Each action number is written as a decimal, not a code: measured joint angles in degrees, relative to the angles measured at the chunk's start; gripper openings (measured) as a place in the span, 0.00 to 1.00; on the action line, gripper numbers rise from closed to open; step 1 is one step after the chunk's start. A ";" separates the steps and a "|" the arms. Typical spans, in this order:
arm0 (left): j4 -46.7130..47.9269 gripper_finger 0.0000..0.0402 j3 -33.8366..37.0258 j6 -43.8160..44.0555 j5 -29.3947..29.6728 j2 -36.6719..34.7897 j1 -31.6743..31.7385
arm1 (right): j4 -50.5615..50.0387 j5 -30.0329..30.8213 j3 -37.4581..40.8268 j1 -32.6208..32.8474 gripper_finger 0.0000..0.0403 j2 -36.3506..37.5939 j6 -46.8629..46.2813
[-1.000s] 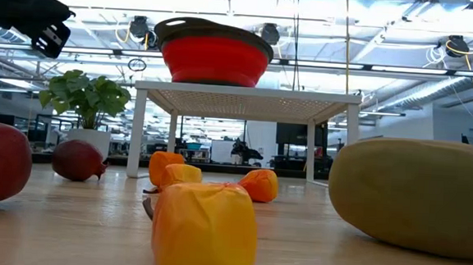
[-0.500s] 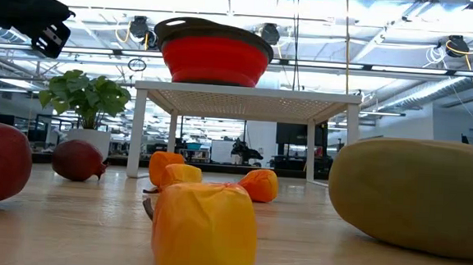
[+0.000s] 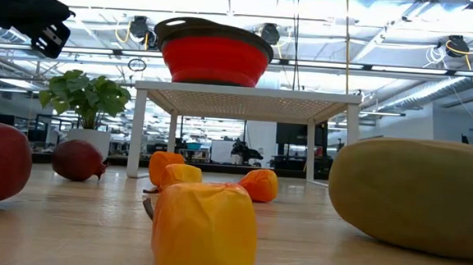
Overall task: Pick & Place Fruit
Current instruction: Put the brown kiwi into the orange strainer bowl on the shelf
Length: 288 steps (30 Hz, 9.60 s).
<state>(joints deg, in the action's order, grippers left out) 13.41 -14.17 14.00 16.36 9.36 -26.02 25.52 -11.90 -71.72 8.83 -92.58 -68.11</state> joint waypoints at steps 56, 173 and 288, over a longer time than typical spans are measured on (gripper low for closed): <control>0.06 0.06 0.00 -0.28 0.04 -0.01 0.00 | -9.58 42.11 -0.04 -7.55 0.34 4.20 87.15; 0.04 0.06 0.00 1.06 -1.46 -0.02 0.00 | -6.71 28.10 4.74 -5.96 0.37 5.16 76.44; 0.65 0.06 0.00 1.20 -1.22 -0.02 0.01 | -39.88 12.06 4.69 24.69 0.73 -2.80 19.48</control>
<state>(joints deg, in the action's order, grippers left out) 14.06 -14.17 15.20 15.14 9.34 -26.01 -14.36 0.16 -67.04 33.52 -95.37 -48.63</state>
